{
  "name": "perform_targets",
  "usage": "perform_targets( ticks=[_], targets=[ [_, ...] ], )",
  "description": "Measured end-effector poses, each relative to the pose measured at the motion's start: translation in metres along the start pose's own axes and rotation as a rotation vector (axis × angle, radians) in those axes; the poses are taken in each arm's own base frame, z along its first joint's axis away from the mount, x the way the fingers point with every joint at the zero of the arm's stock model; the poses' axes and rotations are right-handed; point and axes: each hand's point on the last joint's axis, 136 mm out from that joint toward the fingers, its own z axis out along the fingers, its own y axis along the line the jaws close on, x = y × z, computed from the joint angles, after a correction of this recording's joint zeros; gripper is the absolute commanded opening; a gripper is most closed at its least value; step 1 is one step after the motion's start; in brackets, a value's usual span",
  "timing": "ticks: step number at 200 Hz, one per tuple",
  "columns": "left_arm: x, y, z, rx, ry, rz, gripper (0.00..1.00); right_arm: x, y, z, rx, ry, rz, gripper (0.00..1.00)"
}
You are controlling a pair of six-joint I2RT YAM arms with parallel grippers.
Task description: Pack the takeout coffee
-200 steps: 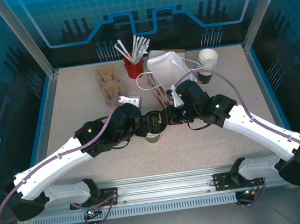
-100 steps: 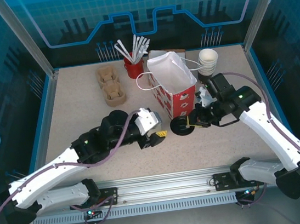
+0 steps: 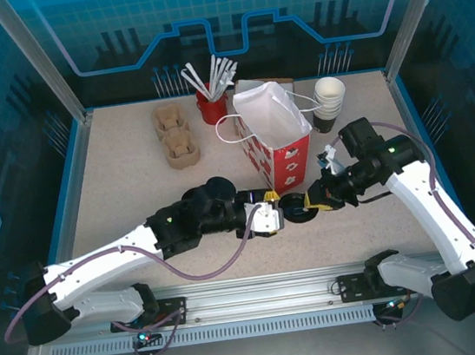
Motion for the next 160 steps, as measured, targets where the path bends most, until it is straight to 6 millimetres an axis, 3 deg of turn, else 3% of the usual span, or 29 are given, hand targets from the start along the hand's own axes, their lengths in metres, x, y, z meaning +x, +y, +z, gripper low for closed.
perform_targets(
  ticks=[60, 131, 160],
  targets=[
    [-0.007, 0.006, 0.001, -0.027, -0.025, 0.074, 0.40, -0.001, 0.000, 0.005, -0.015, 0.031, 0.007, 0.00],
    [-0.005, -0.009, 0.009, 0.020, -0.002, 0.144, 0.30, -0.003, -0.006, 0.013, -0.013, 0.076, 0.006, 0.00],
    [-0.006, -0.015, 0.011, 0.040, 0.024, 0.211, 0.22, -0.002, -0.008, 0.015, -0.006, 0.094, 0.003, 0.00]
  ],
)
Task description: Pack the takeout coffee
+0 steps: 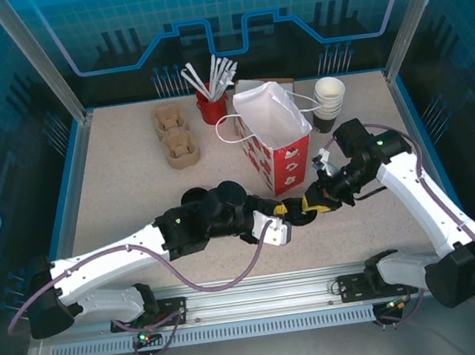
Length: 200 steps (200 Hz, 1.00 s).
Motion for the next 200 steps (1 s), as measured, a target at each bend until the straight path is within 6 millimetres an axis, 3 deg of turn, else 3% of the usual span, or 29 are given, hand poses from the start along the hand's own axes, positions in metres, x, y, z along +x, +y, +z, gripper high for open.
perform_targets(
  ticks=[28, 56, 66, 95, 123, 152, 200],
  targets=[
    [0.000, 0.000, -0.001, -0.002, 0.013, 0.046, 0.14, 0.001, -0.001, 0.001, 0.002, 0.011, 0.002, 0.01],
    [0.000, 0.000, -0.001, -0.005, 0.018, 0.046, 0.10, 0.001, -0.002, 0.001, 0.003, 0.011, 0.000, 0.15],
    [0.000, 0.000, -0.001, -0.006, 0.018, 0.039, 0.10, 0.001, -0.002, 0.001, 0.003, 0.008, 0.003, 0.26],
    [-0.008, 0.005, -0.002, -0.030, -0.011, -0.010, 0.10, -0.003, 0.003, -0.005, -0.018, -0.041, -0.009, 0.39],
    [-0.014, 0.013, -0.011, -0.061, -0.039, -0.090, 0.10, -0.008, 0.006, -0.023, -0.034, -0.147, -0.022, 0.46],
    [-0.014, 0.028, -0.027, -0.106, -0.063, -0.229, 0.09, -0.015, 0.010, -0.056, -0.031, -0.324, -0.061, 0.54],
    [0.019, 0.052, -0.050, -0.145, -0.063, -0.592, 0.09, -0.011, 0.029, -0.086, -0.067, -0.521, -0.207, 0.51]
  ],
)
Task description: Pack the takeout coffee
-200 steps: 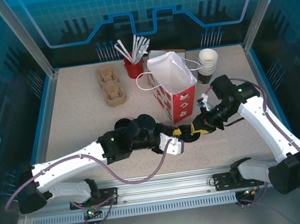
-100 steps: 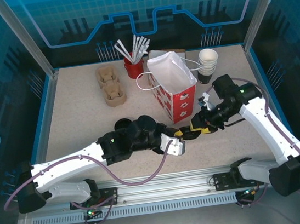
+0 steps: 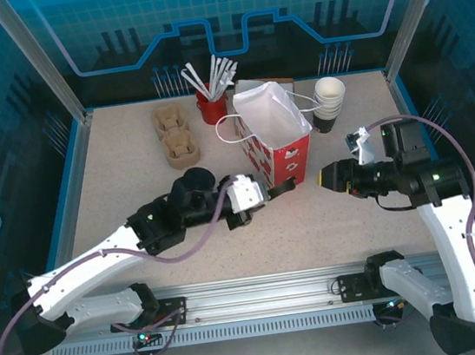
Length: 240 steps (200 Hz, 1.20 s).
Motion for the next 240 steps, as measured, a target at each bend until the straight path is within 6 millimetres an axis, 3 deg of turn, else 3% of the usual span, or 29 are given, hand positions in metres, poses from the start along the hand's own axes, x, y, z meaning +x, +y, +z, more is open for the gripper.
perform_targets(
  ticks=[36, 84, 107, 143, 182, 240],
  targets=[
    [0.028, 0.018, -0.012, -0.002, 0.031, -0.303, 0.08, 0.002, -0.007, 0.012, -0.053, -0.050, -0.017, 0.50],
    [0.069, 0.031, -0.022, 0.014, 0.079, -0.673, 0.07, 0.021, -0.022, 0.052, -0.076, 0.020, 0.012, 0.50],
    [0.079, 0.039, -0.029, 0.012, 0.081, -0.820, 0.07, 0.035, -0.027, 0.072, -0.084, 0.052, 0.011, 0.49],
    [0.090, 0.049, -0.037, 0.015, 0.073, -1.015, 0.08, 0.046, -0.032, 0.106, -0.081, 0.079, 0.009, 0.47],
    [0.121, 0.058, -0.036, 0.018, 0.095, -1.228, 0.09, 0.042, -0.025, 0.136, -0.085, 0.080, 0.008, 0.46],
    [0.144, 0.059, -0.033, 0.046, 0.096, -1.362, 0.10, 0.039, -0.016, 0.165, -0.103, 0.062, 0.014, 0.46]
  ],
)
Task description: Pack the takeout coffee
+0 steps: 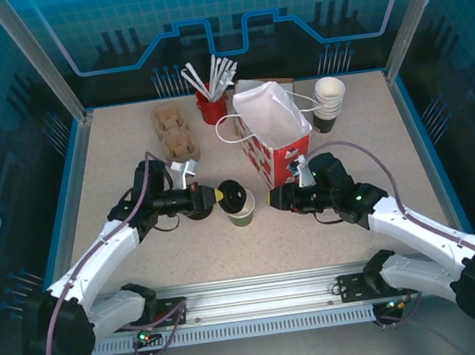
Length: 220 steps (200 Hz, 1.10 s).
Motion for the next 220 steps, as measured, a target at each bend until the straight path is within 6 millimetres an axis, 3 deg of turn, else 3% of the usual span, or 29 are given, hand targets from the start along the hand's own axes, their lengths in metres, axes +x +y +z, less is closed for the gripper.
perform_targets(
  ticks=[81, 120, 220],
  targets=[
    [0.006, 0.020, 0.013, 0.034, 0.035, -0.099, 0.14, -0.005, -0.008, 0.025, 0.000, -0.030, 0.034, 0.49],
    [0.005, 0.024, 0.018, 0.040, 0.040, -0.105, 0.22, -0.004, -0.013, 0.037, 0.009, -0.014, 0.045, 0.50],
    [0.008, 0.031, 0.023, 0.031, 0.056, -0.116, 0.31, -0.001, -0.017, 0.044, 0.022, -0.002, 0.048, 0.56]
  ],
)
